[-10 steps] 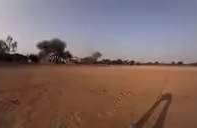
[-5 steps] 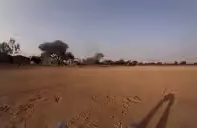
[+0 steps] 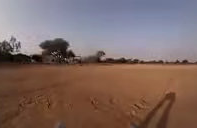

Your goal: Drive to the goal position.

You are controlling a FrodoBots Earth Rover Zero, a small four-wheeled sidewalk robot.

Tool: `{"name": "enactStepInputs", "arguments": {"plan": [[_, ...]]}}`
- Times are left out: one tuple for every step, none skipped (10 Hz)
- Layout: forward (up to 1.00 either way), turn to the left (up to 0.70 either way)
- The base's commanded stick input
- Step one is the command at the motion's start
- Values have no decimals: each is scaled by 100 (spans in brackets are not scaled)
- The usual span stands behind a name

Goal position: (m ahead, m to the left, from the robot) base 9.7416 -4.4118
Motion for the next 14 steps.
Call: {"name": "enactStepInputs", "arguments": {"plan": [[68,0],[68,0],[68,0],[68,0],[68,0],[68,0],[68,0],[68,0],[68,0],[68,0],[68,0],[68,0],[68,0],[68,0]]}}
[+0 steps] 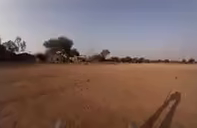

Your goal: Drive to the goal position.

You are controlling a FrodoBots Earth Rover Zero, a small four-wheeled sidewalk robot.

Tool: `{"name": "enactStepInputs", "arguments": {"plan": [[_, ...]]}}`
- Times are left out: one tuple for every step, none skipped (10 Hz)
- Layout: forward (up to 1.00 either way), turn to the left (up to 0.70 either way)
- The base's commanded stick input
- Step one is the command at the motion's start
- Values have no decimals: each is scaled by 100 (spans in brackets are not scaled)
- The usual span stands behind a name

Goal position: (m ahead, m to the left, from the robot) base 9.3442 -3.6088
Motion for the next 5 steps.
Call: {"name": "enactStepInputs", "arguments": {"plan": [[68,0],[68,0],[68,0],[68,0],[68,0]]}}
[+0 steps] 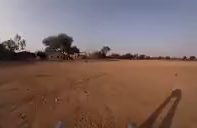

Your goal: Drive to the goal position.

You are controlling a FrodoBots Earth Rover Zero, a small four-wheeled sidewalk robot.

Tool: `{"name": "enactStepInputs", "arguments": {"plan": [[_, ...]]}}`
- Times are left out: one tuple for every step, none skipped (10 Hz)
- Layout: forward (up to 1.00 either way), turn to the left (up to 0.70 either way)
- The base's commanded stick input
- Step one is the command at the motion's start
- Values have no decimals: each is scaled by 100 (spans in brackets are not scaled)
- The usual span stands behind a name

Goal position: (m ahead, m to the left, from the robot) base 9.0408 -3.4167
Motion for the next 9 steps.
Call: {"name": "enactStepInputs", "arguments": {"plan": [[68,0],[68,0],[68,0],[68,0],[68,0],[68,0],[68,0],[68,0],[68,0]]}}
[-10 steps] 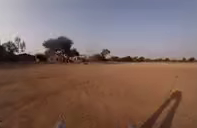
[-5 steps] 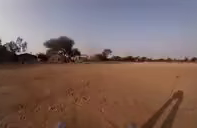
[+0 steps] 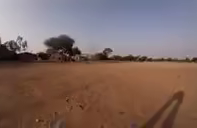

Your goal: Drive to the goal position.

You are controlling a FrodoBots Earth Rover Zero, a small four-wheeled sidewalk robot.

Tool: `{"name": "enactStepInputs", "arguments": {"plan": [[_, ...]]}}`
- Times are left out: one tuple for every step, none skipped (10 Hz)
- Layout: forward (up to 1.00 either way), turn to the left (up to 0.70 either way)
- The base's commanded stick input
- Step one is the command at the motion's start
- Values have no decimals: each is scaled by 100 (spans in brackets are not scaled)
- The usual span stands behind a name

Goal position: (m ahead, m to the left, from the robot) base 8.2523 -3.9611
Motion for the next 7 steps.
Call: {"name": "enactStepInputs", "arguments": {"plan": [[68,0],[68,0],[68,0],[68,0],[68,0],[68,0],[68,0]]}}
